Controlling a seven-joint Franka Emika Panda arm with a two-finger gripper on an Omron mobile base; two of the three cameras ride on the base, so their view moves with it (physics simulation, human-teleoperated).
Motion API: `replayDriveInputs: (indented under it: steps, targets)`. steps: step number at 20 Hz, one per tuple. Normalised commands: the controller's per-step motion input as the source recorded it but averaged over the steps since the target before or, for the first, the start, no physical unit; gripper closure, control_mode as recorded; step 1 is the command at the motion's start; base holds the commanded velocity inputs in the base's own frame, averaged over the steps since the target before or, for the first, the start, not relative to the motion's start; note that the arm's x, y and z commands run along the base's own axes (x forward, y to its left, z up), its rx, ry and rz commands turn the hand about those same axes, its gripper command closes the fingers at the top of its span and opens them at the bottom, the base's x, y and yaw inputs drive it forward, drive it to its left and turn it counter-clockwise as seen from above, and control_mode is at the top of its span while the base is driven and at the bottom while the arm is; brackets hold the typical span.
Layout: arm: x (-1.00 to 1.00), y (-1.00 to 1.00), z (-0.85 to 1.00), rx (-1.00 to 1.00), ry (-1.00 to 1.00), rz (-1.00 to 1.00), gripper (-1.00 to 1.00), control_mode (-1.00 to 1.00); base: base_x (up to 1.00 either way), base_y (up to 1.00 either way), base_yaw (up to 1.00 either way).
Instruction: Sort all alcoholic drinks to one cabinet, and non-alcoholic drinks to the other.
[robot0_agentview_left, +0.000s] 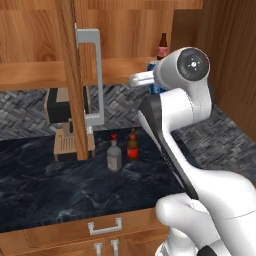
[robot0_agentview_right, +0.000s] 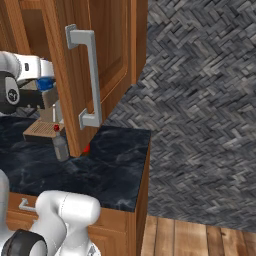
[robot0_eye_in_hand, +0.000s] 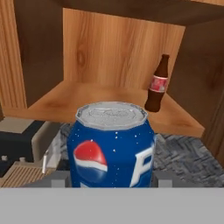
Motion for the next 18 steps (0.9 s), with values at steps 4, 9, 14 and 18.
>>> replayDriveInputs:
  steps: [4, 9, 14, 18]
  targets:
    - [0.23, 0.1, 0.09, 0.0, -0.05, 0.09, 1.0, -1.0, 0.0, 0.0, 0.0]
    - [0.25, 0.13, 0.03, 0.0, -0.03, 0.07, 1.0, -1.0, 0.0, 0.0, 0.0]
    - [0.23, 0.09, 0.06, 0.0, 0.0, 0.06, 1.0, -1.0, 0.0, 0.0, 0.0]
    - [0.33, 0.11, 0.13, 0.0, 0.0, 0.04, 1.0, -1.0, 0.0, 0.0, 0.0]
